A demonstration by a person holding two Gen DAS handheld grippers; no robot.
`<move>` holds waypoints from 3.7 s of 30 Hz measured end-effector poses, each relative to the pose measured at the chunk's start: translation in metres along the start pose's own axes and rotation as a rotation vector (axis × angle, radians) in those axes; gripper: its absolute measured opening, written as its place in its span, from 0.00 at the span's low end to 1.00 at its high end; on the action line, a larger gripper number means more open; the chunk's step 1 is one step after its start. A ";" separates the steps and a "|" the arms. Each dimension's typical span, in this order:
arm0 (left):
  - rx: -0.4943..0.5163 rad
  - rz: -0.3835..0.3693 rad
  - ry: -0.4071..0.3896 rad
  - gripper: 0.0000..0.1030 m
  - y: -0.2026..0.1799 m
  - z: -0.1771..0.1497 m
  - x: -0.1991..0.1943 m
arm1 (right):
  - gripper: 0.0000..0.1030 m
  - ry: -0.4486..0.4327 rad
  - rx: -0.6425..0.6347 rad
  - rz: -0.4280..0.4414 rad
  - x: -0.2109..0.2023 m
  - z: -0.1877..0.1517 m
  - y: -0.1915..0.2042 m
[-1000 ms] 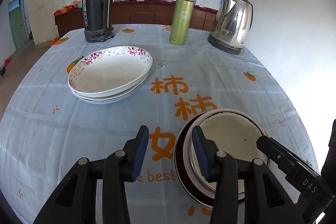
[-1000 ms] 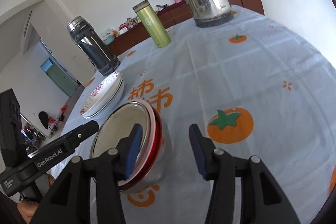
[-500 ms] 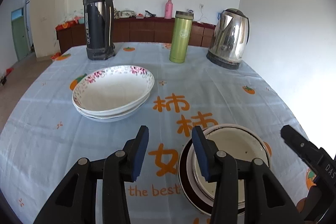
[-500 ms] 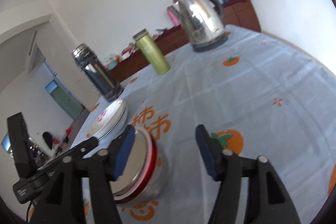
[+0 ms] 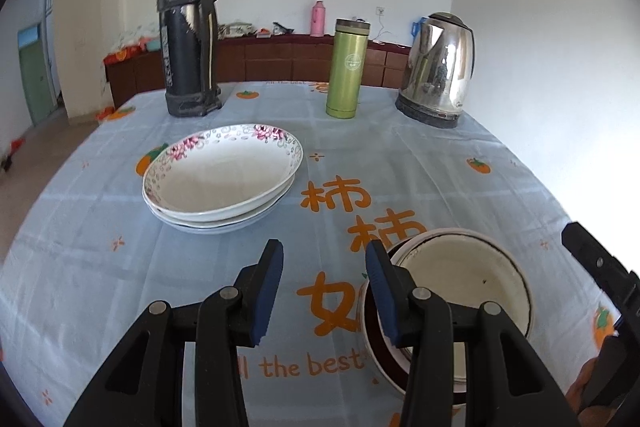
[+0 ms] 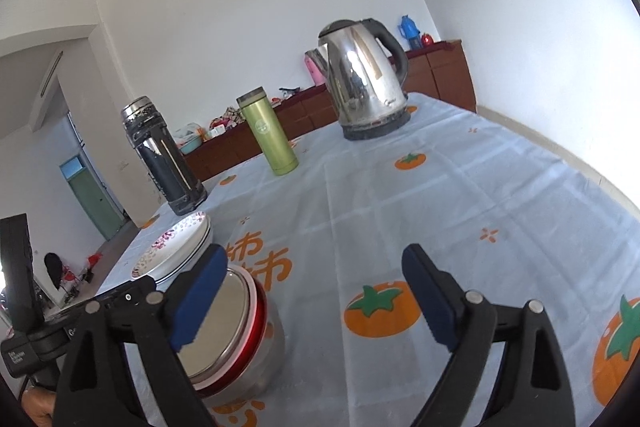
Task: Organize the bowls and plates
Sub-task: 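Move both grippers to the rim of the stainless steel bowl stack, then grasp the steel bowl stack rim with both grippers and lift it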
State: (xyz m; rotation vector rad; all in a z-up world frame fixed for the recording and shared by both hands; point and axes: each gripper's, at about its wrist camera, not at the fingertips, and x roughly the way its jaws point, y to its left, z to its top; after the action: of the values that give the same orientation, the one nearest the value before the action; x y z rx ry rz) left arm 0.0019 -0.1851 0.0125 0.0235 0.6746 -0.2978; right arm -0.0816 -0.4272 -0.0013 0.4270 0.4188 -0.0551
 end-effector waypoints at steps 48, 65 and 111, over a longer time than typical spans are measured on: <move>-0.020 -0.051 0.028 0.65 -0.001 -0.011 0.003 | 0.94 0.173 -0.024 0.065 0.019 -0.026 0.024; 0.029 0.001 0.138 0.65 -0.018 -0.021 0.036 | 0.70 0.296 0.006 0.111 0.040 -0.039 0.026; -0.059 -0.091 0.117 0.34 -0.012 -0.025 0.025 | 0.41 0.315 0.017 0.127 0.042 -0.050 0.043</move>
State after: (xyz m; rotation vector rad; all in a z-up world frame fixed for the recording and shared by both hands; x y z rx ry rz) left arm 0.0017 -0.2008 -0.0220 -0.0466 0.8014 -0.3661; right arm -0.0565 -0.3659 -0.0428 0.4800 0.7008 0.1336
